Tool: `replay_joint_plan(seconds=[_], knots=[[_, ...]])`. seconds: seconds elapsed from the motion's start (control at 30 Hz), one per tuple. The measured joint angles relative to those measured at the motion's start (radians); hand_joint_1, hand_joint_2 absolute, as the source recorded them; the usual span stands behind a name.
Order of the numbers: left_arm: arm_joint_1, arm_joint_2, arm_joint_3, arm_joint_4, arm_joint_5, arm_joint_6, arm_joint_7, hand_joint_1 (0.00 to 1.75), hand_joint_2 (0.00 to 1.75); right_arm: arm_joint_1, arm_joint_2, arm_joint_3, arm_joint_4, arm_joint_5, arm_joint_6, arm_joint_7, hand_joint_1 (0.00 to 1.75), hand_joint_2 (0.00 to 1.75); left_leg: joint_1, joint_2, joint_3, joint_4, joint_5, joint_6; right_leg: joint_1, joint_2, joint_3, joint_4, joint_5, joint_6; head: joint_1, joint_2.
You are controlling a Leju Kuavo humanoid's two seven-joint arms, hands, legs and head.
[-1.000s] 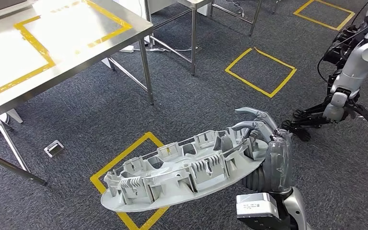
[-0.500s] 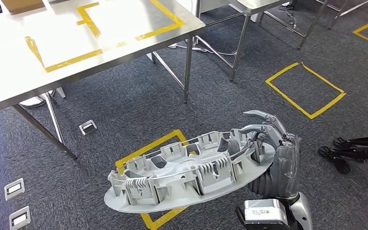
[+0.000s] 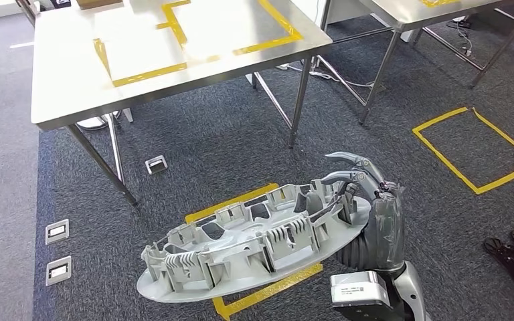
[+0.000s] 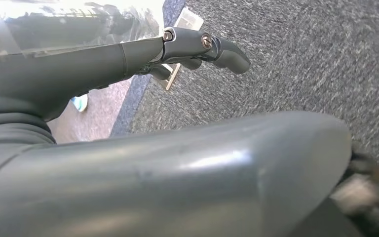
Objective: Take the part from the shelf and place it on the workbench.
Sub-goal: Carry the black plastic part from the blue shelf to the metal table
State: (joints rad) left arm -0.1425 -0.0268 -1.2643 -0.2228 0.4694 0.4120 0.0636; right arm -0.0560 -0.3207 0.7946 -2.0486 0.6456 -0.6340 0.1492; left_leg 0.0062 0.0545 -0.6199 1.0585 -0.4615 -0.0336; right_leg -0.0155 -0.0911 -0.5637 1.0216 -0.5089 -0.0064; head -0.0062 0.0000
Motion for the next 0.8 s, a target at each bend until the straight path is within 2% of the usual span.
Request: replay_joint_plan(seconds=[0.03, 0.1, 0.13, 0.17, 0.23, 0.27, 0.3, 0.33, 0.37, 0.4, 0.43, 0.5, 0.53, 0.57, 0.6, 0.63, 0.7, 0.73, 0.77, 0.8], knots=[[-0.001, 0.000, 0.000, 0.000, 0.000, 0.000, 0.000, 0.00, 1.75, 0.000, 0.000, 0.001, 0.000, -0.001, 0.000, -0.001, 1.75, 1.75, -0.005, 0.011, 0.007, -0.016, -0.002, 0.007, 0.003, -0.010, 0.002, 0.001, -0.002, 0.005, 0.000, 0.000], [0.001, 0.000, 0.000, 0.000, 0.000, 0.000, 0.001, 0.00, 1.75, -0.002, 0.000, 0.002, 0.001, -0.002, 0.000, -0.004, 1.75, 1.75, -0.008, -0.002, 0.006, -0.020, -0.003, 0.024, 0.004, -0.026, 0.005, -0.001, -0.006, 0.015, 0.004, 0.000], [0.004, 0.000, 0.000, 0.000, 0.000, 0.000, 0.002, 0.00, 1.75, -0.003, 0.000, 0.002, 0.001, -0.003, 0.000, -0.004, 1.75, 1.75, -0.007, -0.013, 0.005, -0.022, -0.002, 0.030, 0.001, -0.019, 0.006, 0.003, -0.012, 0.020, 0.007, 0.000], [0.005, 0.001, 0.000, 0.000, 0.000, 0.000, 0.003, 0.00, 1.75, -0.003, 0.000, 0.001, 0.001, -0.003, -0.001, -0.005, 1.75, 1.75, -0.004, -0.023, 0.006, -0.025, 0.000, 0.037, -0.002, 0.002, 0.000, 0.019, -0.026, 0.023, 0.009, 0.000], [0.002, 0.000, 0.000, 0.000, 0.000, 0.001, 0.003, 0.00, 1.75, -0.002, 0.000, 0.001, 0.001, -0.003, -0.001, -0.005, 1.75, 1.75, 0.000, -0.044, 0.008, -0.027, 0.002, 0.047, -0.006, 0.060, -0.044, 0.113, -0.077, 0.026, 0.017, 0.000], [0.000, 0.000, 0.000, 0.000, 0.000, 0.001, 0.003, 0.00, 1.75, -0.002, 0.000, 0.002, 0.001, -0.003, -0.001, -0.006, 1.75, 1.75, 0.000, -0.056, 0.008, -0.027, 0.001, 0.050, -0.006, 0.076, -0.080, 0.183, -0.107, 0.027, 0.022, 0.000], [0.000, -0.001, 0.000, 0.000, -0.001, 0.000, 0.003, 0.00, 1.75, -0.001, 0.000, 0.002, 0.002, -0.003, -0.001, -0.006, 1.75, 1.75, -0.001, -0.069, 0.008, -0.027, 0.001, 0.051, -0.006, 0.083, -0.115, 0.246, -0.125, 0.027, 0.027, 0.000], [0.000, -0.001, 0.000, 0.000, 0.000, 0.000, 0.003, 0.00, 1.75, -0.001, 0.000, 0.003, 0.003, -0.003, -0.001, -0.006, 1.75, 1.75, -0.002, -0.084, 0.009, -0.027, 0.001, 0.051, -0.005, 0.085, -0.139, 0.283, -0.127, 0.026, 0.029, 0.000], [0.000, -0.001, 0.000, 0.000, 0.000, 0.000, 0.003, 0.00, 1.75, 0.000, 0.000, 0.003, 0.003, -0.003, -0.001, -0.006, 1.75, 1.75, -0.002, -0.099, 0.010, -0.026, 0.001, 0.051, -0.005, 0.086, -0.145, 0.281, -0.108, 0.024, 0.031, 0.000], [0.001, 0.000, 0.000, 0.000, 0.000, 0.000, 0.003, 0.00, 1.75, 0.000, 0.000, 0.003, 0.004, -0.003, -0.001, -0.006, 1.75, 1.75, -0.002, -0.114, 0.011, -0.025, 0.001, 0.051, -0.005, 0.092, -0.132, 0.239, -0.072, 0.020, 0.032, 0.000], [0.000, -0.001, 0.000, 0.000, 0.000, 0.000, 0.003, 0.00, 1.75, 0.000, 0.000, 0.002, 0.004, -0.003, -0.001, -0.006, 1.75, 1.75, -0.002, -0.129, 0.012, -0.024, 0.000, 0.050, -0.006, 0.107, -0.107, 0.172, -0.029, 0.016, 0.034, 0.000], [0.000, -0.001, 0.000, 0.000, 0.000, 0.000, 0.003, 0.00, 1.75, 0.000, 0.000, 0.003, 0.004, -0.003, -0.001, -0.006, 1.75, 1.75, -0.001, -0.156, 0.006, -0.019, -0.001, 0.042, -0.009, 0.162, -0.061, 0.054, 0.021, 0.010, 0.037, 0.000], [0.000, -0.002, 0.000, 0.000, 0.000, 0.000, 0.003, 0.00, 1.75, 0.000, 0.000, 0.003, 0.004, -0.003, -0.001, -0.006, 1.75, 1.75, 0.002, -0.168, 0.001, -0.018, 0.001, 0.036, -0.010, 0.181, -0.051, 0.025, 0.027, 0.010, 0.038, 0.000], [0.001, -0.002, 0.000, 0.000, 0.000, 0.000, 0.003, 0.00, 1.75, 0.000, 0.000, 0.003, 0.005, -0.004, -0.001, -0.006, 1.75, 1.75, 0.005, -0.180, -0.004, -0.019, 0.003, 0.029, -0.009, 0.188, -0.048, 0.016, 0.023, 0.010, 0.038, 0.000], [0.003, -0.001, 0.000, 0.000, 0.000, 0.000, 0.003, 0.00, 1.75, 0.000, 0.000, 0.003, 0.005, -0.004, -0.001, -0.006, 1.75, 1.75, 0.007, -0.193, -0.007, -0.021, 0.006, 0.022, -0.009, 0.178, -0.046, 0.011, 0.024, 0.009, 0.038, 0.000], [0.005, -0.001, 0.000, 0.000, 0.000, 0.000, 0.004, 0.00, 1.75, -0.001, 0.000, 0.003, 0.005, -0.004, -0.001, -0.006, 1.75, 1.75, 0.008, -0.191, -0.009, -0.022, 0.006, 0.015, -0.009, 0.165, -0.042, 0.008, 0.026, 0.005, 0.039, 0.000], [0.005, -0.001, 0.000, 0.001, -0.001, -0.001, 0.004, 0.00, 1.75, -0.002, 0.000, 0.003, 0.005, -0.005, -0.001, -0.006, 1.75, 1.75, 0.003, -0.142, -0.025, 0.015, -0.021, 0.005, -0.011, 0.134, -0.031, -0.003, 0.027, -0.007, 0.028, 0.000], [0.003, -0.001, 0.000, 0.001, -0.001, -0.002, 0.005, 0.00, 1.75, -0.001, 0.001, 0.003, 0.005, -0.008, -0.002, -0.007, 1.75, 1.75, 0.003, -0.107, -0.045, 0.062, -0.049, 0.001, -0.011, 0.119, -0.026, -0.006, 0.027, -0.011, 0.022, 0.000], [0.001, -0.001, 0.000, 0.001, -0.002, -0.002, 0.005, 0.00, 1.75, -0.001, 0.001, 0.003, 0.005, -0.016, -0.004, -0.009, 1.75, 1.75, 0.003, -0.083, -0.072, 0.125, -0.080, -0.003, -0.009, 0.105, -0.022, -0.007, 0.025, -0.014, 0.016, 0.000], [-0.001, -0.001, 0.000, 0.001, -0.002, -0.003, 0.005, 0.00, 1.75, -0.001, 0.002, 0.004, 0.006, -0.028, -0.007, -0.014, 1.75, 1.75, 0.005, -0.073, -0.098, 0.187, -0.104, -0.006, -0.009, 0.093, -0.020, -0.006, 0.023, -0.015, 0.013, 0.000]])
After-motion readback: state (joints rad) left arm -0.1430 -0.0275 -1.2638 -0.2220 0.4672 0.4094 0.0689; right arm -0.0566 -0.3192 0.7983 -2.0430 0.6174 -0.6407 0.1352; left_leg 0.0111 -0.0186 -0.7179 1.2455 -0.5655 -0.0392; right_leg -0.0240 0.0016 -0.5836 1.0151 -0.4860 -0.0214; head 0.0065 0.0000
